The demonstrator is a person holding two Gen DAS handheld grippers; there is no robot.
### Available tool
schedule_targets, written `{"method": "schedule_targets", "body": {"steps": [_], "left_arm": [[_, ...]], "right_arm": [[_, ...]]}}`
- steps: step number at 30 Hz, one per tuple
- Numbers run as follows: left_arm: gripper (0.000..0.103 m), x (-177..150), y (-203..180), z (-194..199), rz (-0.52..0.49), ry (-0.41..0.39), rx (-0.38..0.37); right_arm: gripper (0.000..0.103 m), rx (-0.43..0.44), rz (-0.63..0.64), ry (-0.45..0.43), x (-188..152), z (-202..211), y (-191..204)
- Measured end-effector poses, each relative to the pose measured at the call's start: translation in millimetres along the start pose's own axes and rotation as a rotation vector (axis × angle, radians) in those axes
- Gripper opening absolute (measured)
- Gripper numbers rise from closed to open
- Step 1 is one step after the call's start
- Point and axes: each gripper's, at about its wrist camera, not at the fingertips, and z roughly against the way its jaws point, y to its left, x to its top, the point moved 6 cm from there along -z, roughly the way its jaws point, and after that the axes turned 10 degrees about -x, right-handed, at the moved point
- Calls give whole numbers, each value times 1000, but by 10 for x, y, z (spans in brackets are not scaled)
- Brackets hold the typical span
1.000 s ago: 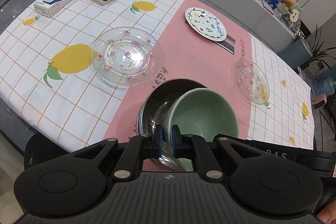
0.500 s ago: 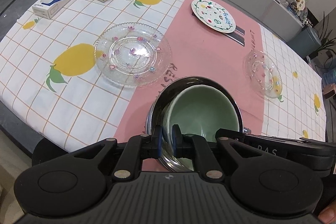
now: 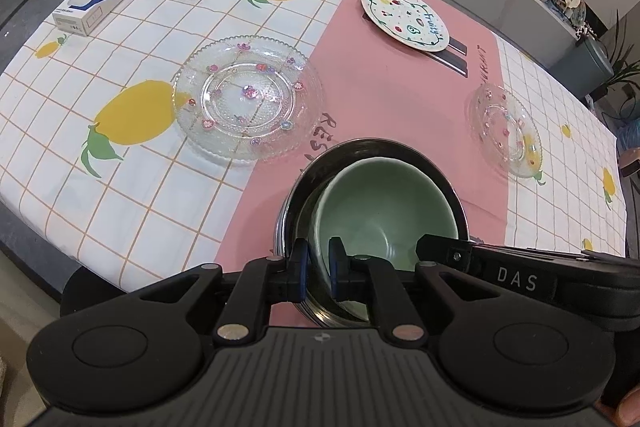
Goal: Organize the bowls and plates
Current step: 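Lower the pale green bowl into the steel bowls and open both grippers, then move both grippers to the clear glass plate with pink flowers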
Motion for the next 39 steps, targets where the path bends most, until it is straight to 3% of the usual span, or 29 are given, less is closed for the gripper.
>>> {"method": "schedule_targets", "body": {"steps": [9, 18, 20, 22, 32, 35, 39], "left_arm": [[13, 21, -12, 2, -30, 2, 10], [17, 99, -7, 118, -46, -33, 3], [19, 131, -4, 169, -47, -46, -12], [28, 175, 24, 233, -39, -72, -40], [32, 577, 653, 543, 53, -258, -49], [32, 688, 860, 486, 84, -300, -72], [32, 791, 1124, 261, 137, -322, -85]], "right_arm": [[10, 14, -6, 13, 16, 15, -24], [21, 31, -10, -24, 77, 157, -42], [24, 39, -8, -44, 105, 225, -46], [28, 50, -1, -72, 145, 288, -44], [38, 64, 61, -206, 610, 308, 7], [42, 72, 69, -191, 760, 81, 46], [42, 54, 69, -107, 920, -328, 97]]}}
